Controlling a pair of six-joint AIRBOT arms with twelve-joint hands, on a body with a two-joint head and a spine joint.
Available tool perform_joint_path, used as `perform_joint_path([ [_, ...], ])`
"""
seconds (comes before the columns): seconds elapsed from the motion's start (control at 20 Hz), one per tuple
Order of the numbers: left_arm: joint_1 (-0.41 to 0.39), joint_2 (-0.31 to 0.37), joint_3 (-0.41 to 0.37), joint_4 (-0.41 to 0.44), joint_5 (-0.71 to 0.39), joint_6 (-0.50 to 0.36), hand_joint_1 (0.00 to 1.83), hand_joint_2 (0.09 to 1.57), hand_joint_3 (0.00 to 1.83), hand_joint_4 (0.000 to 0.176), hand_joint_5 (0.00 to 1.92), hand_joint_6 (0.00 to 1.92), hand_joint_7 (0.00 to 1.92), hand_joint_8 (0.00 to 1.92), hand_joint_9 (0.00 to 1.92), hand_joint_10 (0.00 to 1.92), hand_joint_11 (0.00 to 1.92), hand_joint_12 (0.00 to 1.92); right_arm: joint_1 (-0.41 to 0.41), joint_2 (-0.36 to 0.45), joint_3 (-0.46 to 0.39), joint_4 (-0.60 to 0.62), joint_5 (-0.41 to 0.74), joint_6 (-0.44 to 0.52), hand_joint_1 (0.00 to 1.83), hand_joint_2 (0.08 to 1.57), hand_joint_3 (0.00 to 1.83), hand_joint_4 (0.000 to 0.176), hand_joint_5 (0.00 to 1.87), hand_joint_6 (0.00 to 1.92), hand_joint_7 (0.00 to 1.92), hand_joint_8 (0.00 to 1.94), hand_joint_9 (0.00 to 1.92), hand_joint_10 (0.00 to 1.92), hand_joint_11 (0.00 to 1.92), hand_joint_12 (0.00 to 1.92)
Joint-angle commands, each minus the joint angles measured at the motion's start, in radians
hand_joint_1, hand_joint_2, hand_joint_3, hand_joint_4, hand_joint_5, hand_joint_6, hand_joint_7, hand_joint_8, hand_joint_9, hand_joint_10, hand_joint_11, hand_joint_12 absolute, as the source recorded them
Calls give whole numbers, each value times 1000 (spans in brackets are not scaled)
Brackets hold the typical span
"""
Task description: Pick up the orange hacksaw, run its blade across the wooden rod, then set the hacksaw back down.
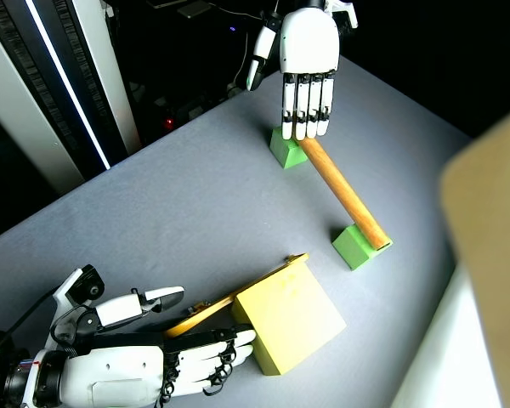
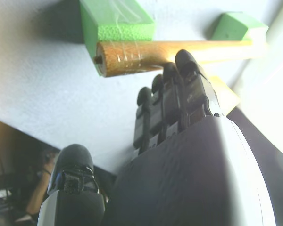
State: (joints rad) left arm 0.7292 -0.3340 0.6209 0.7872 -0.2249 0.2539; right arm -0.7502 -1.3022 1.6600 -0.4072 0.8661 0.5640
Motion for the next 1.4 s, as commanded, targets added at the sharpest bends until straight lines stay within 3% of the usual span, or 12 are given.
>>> perform_joint_path([
  [0.0, -9, -3, 0, -13, -43, -2, 97, 1233, 0, 0, 166, 1, 140, 1, 121, 1, 0, 392, 20, -11, -4, 45, 69, 1, 1151, 1170, 0, 0, 156, 5, 105, 3, 145, 2, 0, 641],
  [0.5, -11, -3, 6, -13, -46, -2, 56, 1241, 0, 0, 131, 4, 127, 2, 112, 1, 0, 345, 36, -1, -71, 80, -1, -5, 1136, 1176, 2, 0, 165, 5, 113, 4, 165, 5, 0, 696],
  [0.6, -11, -3, 7, -13, -46, -2, 42, 1244, 1, 0, 124, 0, 122, 2, 103, 3, 0, 326, 31, 2, -92, 138, -5, -52, 1156, 1178, 1, 0, 178, 5, 139, 5, 197, 9, 0, 835],
  [0.7, -11, -3, 6, -13, -46, -2, 84, 1240, 0, 0, 128, 1, 123, 2, 100, 1, 0, 302, 31, 3, -99, 139, -4, -51, 1202, 1199, 3, 0, 318, 23, 306, 17, 349, 30, 11, 1058],
  [0.85, -13, -4, 4, -13, -49, -2, 84, 1239, 0, 0, 138, 3, 124, 2, 106, 3, 0, 342, 29, 4, -105, 139, -4, -55, 1274, 1231, 2, 0, 537, 19, 588, 17, 664, 66, 234, 1151],
  [0.9, -13, -4, 5, -13, -49, -2, 49, 1246, 2, 0, 137, 1, 130, 2, 114, 4, 0, 355, 29, 4, -106, 139, -3, -57, 1325, 1221, 0, 0, 660, 1089, 748, 1011, 828, 1146, 511, 1249],
  [0.95, -13, -4, 5, -13, -49, -2, 49, 1246, 2, 0, 137, 1, 130, 2, 114, 4, 0, 355, 29, 5, -107, 139, -3, -59, 1325, 1221, 0, 0, 660, 1089, 748, 1011, 828, 1146, 511, 1249],
  [1.0, -13, -4, 5, -13, -49, -2, 74, 1243, 0, 0, 142, 2, 134, 3, 114, 3, 0, 356, 29, 7, -108, 139, -3, -65, 1332, 1224, 2, 0, 650, 1237, 764, 1254, 805, 1430, 568, 1425],
  [1.05, -13, -4, 5, -13, -49, -2, 69, 1245, 1, 0, 158, 4, 151, 4, 134, 5, 0, 407, 29, 7, -110, 139, -1, -69, 1353, 1195, 0, 0, 727, 1124, 842, 1217, 843, 1462, 660, 1498],
  [1.2, -14, -4, 6, -13, -49, -2, 98, 1244, 0, 0, 170, 2, 165, 2, 148, 2, 0, 396, 29, 11, -124, 139, 8, -85, 1366, 1154, 0, 0, 825, 994, 910, 1107, 907, 1420, 780, 1479],
  [1.35, -14, -4, 7, -13, -49, -2, 110, 1242, 0, 0, 146, 0, 139, 0, 118, 0, 0, 348, 29, 21, -137, 139, 28, -98, 1364, 1150, 0, 0, 840, 994, 916, 1085, 906, 1412, 799, 1471],
])
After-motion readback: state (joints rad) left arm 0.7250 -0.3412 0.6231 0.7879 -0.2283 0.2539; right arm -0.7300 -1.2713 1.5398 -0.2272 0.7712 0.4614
